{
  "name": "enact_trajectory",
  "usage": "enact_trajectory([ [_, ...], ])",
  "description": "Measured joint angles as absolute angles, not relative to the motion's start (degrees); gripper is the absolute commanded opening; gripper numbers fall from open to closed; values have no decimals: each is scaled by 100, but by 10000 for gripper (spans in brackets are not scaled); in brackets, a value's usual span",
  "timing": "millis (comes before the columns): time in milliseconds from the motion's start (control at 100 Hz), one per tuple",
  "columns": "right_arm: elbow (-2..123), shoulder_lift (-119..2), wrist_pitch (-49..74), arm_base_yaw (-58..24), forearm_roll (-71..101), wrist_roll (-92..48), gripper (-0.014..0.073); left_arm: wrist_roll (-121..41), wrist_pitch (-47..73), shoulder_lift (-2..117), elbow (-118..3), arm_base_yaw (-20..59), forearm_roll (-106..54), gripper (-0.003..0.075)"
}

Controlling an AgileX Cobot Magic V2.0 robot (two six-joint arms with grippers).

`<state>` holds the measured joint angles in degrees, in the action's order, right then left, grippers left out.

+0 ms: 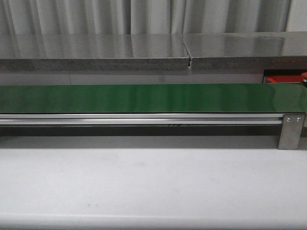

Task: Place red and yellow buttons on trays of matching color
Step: 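Set the red button on the green belt and open the left gripper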

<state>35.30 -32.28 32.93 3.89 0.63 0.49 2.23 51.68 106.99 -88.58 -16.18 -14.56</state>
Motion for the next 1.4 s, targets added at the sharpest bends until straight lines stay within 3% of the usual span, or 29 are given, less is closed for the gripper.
enact_trajectory([
  [430, 3530, -3228, 3293, 389, 63, 49, -117, 211, 5099, 10192, -8858, -1692, -1669, 585],
  [890, 3530, -3228, 3293, 389, 63, 49, -117, 211, 5228, 10088, -8858, -2652, -1299, 585],
  [1400, 3530, -3228, 3293, 389, 63, 49, -117, 440, 4932, 11201, -9162, -2747, -741, 585],
])
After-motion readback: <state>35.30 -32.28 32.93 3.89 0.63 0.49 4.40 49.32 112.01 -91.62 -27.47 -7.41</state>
